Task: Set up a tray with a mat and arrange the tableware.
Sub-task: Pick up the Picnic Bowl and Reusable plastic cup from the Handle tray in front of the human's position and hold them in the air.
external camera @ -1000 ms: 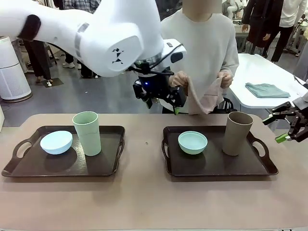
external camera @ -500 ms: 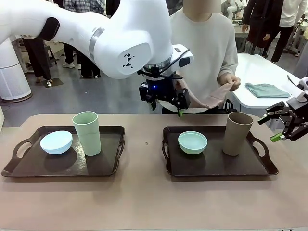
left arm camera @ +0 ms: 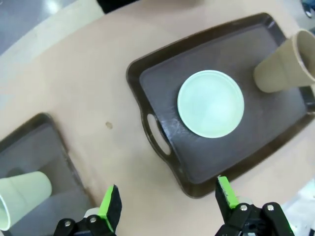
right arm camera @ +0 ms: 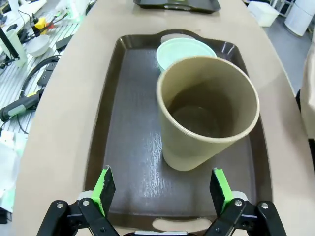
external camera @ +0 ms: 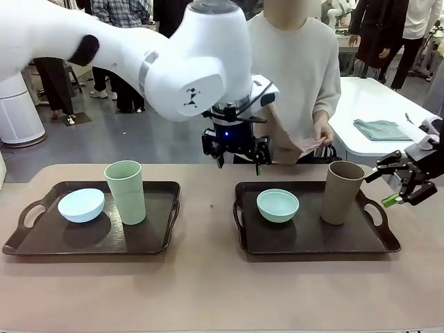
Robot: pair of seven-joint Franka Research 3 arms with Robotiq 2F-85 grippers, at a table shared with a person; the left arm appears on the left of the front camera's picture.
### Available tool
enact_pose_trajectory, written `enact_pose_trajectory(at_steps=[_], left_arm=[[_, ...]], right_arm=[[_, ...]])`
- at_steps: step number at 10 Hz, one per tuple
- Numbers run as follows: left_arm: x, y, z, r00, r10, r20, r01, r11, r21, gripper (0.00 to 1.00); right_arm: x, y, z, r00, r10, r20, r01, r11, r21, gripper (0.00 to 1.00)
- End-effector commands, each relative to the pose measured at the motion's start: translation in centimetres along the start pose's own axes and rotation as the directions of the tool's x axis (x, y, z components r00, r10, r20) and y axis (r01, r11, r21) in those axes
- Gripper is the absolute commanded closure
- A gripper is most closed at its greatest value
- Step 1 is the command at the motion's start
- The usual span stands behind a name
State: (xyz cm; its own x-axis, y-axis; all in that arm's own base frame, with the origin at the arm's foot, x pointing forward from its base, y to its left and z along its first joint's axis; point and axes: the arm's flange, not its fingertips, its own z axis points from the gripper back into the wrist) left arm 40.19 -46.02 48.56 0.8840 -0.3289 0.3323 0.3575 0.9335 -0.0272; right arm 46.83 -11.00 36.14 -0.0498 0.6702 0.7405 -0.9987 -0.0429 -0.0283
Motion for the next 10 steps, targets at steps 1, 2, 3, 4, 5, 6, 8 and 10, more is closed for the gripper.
enact_pose_trajectory(at_steps=[1,2,3,4,5,6,8,10], left_arm=[[1.7,-1.5,-1.8,0.998,0.051,-0.04,-0.049,0.998,0.047,0.0],[1.8,-1.5,-2.9,0.997,0.059,-0.052,-0.057,0.997,0.043,0.0],[1.9,-1.6,-3.5,0.997,0.055,-0.052,-0.053,0.998,0.045,0.0],[2.3,-2.0,-4.6,0.997,0.058,-0.057,-0.056,0.997,0.046,0.0],[2.5,-2.5,-5.8,0.995,0.075,-0.061,-0.072,0.996,0.053,0.0],[3.0,-3.0,-6.8,0.994,0.085,-0.065,-0.082,0.995,0.05,0.0],[3.5,-3.5,-8.2,0.993,0.092,-0.068,-0.088,0.994,0.057,0.0],[3.7,-3.6,-9.3,0.993,0.098,-0.065,-0.094,0.994,0.062,0.0]], right_arm=[[-2.5,-2.9,-0.4,0.996,-0.084,0.03,0.085,0.996,-0.016,0.0],[-3.3,-3.3,-0.4,0.993,-0.114,0.038,0.115,0.993,-0.027,0.0],[-3.5,-3.6,-0.8,0.99,-0.134,0.043,0.135,0.991,-0.019,0.0],[-3.5,-3.9,-1.4,0.989,-0.137,0.051,0.137,0.991,0.001,0.0],[-3.2,-4.0,-2.3,0.99,-0.13,0.046,0.129,0.991,0.027,0.0],[-2.6,-3.9,-3.4,0.993,-0.104,0.046,0.102,0.993,0.054,0.0],[-1.7,-3.5,-5.4,0.996,-0.08,0.051,0.075,0.993,0.093,0.0],[-1.1,-2.9,-6.9,0.997,-0.054,0.048,0.049,0.994,0.102,0.0]])
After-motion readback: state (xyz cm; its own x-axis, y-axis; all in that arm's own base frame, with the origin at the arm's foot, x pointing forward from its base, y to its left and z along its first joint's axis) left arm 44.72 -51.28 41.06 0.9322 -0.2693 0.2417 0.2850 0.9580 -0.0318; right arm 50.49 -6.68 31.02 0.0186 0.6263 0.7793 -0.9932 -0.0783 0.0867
